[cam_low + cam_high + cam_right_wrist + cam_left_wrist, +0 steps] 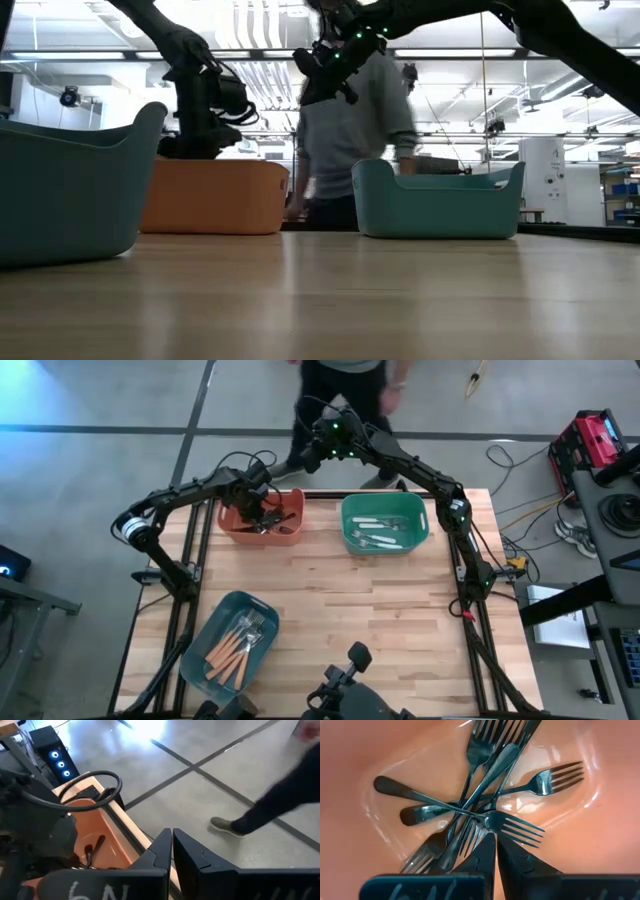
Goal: Sort silverware by color (type)
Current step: Adjust the black forks in the orange bin
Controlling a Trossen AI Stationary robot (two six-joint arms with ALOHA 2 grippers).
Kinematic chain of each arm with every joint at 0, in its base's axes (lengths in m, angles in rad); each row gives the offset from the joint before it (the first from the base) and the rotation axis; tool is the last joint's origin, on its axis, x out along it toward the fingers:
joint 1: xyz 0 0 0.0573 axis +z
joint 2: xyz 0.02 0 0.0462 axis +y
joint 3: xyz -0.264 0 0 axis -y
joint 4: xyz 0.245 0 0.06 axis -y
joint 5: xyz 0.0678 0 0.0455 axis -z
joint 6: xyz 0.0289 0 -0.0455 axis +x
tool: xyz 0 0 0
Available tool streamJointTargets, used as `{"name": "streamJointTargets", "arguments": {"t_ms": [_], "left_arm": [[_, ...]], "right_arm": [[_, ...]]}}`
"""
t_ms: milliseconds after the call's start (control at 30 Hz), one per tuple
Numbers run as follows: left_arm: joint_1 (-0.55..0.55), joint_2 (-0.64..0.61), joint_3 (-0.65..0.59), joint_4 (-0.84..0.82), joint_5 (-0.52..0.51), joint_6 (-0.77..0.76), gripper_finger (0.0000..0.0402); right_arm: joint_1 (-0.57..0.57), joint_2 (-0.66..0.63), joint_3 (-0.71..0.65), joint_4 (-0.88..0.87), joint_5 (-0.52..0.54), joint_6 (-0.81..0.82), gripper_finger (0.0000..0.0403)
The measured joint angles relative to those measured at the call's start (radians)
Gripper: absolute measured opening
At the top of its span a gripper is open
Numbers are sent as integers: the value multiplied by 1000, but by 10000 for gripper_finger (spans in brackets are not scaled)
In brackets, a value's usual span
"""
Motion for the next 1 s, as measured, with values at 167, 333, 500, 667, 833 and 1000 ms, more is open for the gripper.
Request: {"name": "streamJointTargets", "arguments": {"t_ms": [167, 333, 500, 667, 833, 1000], "left_arm": [[2, -7, 21, -30, 0, -11, 0], [2, 16, -5, 10, -11, -18, 0], [2, 58, -5, 62, -13, -21, 0], [0, 76, 6, 75, -41, -22, 0], [1, 76, 6, 83, -41, -32, 0], [0, 64, 6, 58, -41, -43, 0]], "right_arm": [[0, 0, 0, 2, 0, -1, 9], [2, 0, 0, 2, 0, -17, 9], [-1, 0, 0, 2, 0, -21, 9], [-1, 0, -2, 2, 0, -21, 9], [-5, 0, -2, 2, 0, -37, 9], [-5, 0, -2, 42, -12, -46, 9]]}}
